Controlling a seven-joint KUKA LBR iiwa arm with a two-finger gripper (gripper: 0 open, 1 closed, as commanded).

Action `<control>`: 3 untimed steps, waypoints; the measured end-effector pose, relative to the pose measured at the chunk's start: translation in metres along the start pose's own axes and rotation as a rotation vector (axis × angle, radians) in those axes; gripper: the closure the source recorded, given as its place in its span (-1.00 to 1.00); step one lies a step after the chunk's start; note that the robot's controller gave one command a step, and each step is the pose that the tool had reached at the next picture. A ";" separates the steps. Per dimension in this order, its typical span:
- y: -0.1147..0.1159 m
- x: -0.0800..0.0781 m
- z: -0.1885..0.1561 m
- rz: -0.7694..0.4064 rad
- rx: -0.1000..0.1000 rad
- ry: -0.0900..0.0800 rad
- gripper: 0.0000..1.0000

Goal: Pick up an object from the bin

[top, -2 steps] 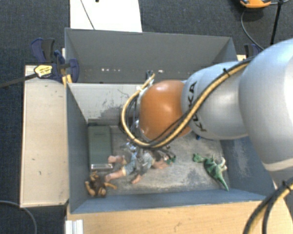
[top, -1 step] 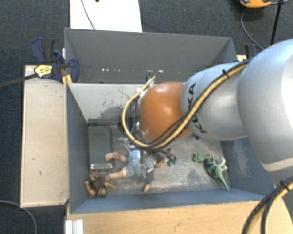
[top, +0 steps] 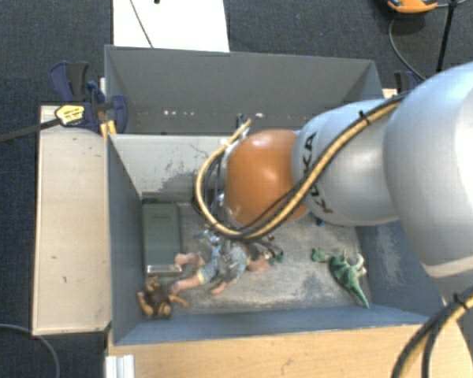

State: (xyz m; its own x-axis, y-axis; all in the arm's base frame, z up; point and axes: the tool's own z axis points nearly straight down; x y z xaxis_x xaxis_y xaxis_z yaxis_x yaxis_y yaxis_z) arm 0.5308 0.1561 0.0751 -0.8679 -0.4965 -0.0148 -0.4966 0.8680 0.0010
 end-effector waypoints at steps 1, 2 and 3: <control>0.000 0.000 0.000 0.001 0.000 0.000 1.00; 0.005 0.002 -0.044 -0.020 -0.001 0.018 1.00; 0.014 0.004 -0.103 -0.032 -0.001 0.018 1.00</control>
Offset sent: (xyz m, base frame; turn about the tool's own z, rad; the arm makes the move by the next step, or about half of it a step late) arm -0.0024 0.0131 0.1250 -0.0514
